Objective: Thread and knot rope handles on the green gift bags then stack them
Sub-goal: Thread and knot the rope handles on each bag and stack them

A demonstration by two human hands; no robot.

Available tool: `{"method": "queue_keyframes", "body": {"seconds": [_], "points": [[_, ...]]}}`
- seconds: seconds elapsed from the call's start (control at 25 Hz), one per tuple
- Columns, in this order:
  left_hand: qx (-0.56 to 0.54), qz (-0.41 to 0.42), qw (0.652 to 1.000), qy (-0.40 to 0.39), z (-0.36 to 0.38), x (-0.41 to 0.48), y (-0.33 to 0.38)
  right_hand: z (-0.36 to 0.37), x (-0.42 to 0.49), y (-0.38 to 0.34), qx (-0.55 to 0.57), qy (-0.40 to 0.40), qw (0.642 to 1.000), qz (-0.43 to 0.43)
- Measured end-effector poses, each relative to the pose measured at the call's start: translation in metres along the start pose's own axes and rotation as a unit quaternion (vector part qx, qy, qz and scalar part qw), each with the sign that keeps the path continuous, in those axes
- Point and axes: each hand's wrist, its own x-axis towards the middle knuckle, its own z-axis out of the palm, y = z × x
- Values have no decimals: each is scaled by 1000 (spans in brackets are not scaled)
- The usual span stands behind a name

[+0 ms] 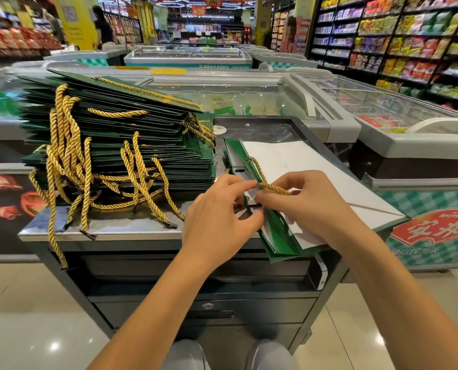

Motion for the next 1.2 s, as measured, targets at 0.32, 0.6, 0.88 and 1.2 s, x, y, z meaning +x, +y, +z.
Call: {"method": "queue_keyframes", "body": {"seconds": [0.32, 0.6, 0.88, 1.2], "points": [[5, -67, 998, 11, 6, 10, 0, -3, -1, -1, 17, -5, 1000, 5], [-7, -72, 997, -23, 2, 12, -1, 0, -3, 3, 29, -9, 999, -18], [-37, -45, 996, -66, -14, 3, 2, -3, -4, 8, 64, 44, 997, -7], [67, 23, 992, -101, -15, 2, -4, -5, -3, 11, 21, 8, 1000, -15]]}}
